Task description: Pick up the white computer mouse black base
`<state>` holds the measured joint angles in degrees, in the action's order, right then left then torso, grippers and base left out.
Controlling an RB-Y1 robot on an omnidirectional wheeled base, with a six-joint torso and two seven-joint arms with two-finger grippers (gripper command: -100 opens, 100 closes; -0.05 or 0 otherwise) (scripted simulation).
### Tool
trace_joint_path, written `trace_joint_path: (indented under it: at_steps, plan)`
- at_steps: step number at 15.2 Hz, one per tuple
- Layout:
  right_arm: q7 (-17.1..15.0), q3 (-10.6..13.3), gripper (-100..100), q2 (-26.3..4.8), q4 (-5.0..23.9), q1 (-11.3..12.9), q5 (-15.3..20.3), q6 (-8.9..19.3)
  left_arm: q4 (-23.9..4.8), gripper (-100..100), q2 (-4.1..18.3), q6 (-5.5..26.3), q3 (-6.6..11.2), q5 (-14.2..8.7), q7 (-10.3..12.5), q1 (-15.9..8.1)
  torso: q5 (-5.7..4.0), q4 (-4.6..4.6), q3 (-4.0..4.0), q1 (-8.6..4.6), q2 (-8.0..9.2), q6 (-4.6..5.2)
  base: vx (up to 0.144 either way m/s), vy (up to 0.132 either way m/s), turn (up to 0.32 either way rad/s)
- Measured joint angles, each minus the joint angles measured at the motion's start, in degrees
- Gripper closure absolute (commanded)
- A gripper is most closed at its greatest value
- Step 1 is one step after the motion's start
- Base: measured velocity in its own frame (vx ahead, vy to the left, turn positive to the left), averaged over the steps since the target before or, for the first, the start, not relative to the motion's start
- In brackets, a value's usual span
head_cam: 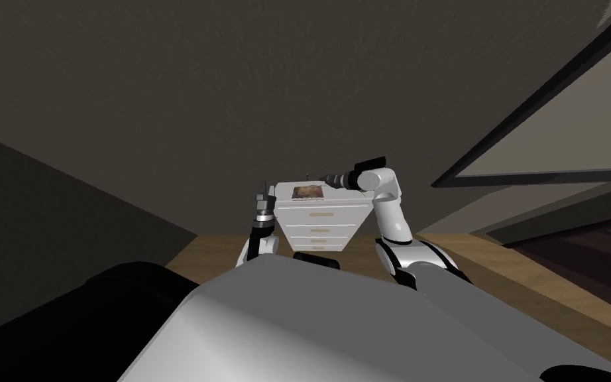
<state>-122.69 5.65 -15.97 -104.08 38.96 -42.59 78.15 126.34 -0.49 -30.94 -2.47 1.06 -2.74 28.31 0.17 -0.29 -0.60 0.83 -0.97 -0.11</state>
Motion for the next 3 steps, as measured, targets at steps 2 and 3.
trace_joint_path:
  at_steps: [2, 3]
  plan:
    - [0.27, -0.13, -100, 0.38, 0.25, -0.18, 0.19, -0.45, 0.00, 0, 0.01, 0.00, 0.01, 0.00, 0.00, -0.01, -0.06, 0.08, 0.19, -0.33, 0.35, 0.01, 0.005, 0.037, -0.004]
    - [0.45, -0.17, 100, 0.45, 0.31, -0.19, 0.23, -0.70, 0.00, 0, 0.01, 0.00, 0.01, 0.00, 0.00, -0.02, -0.09, 0.12, 0.28, -0.47, 0.49, 0.02, 0.004, 0.013, 0.000]
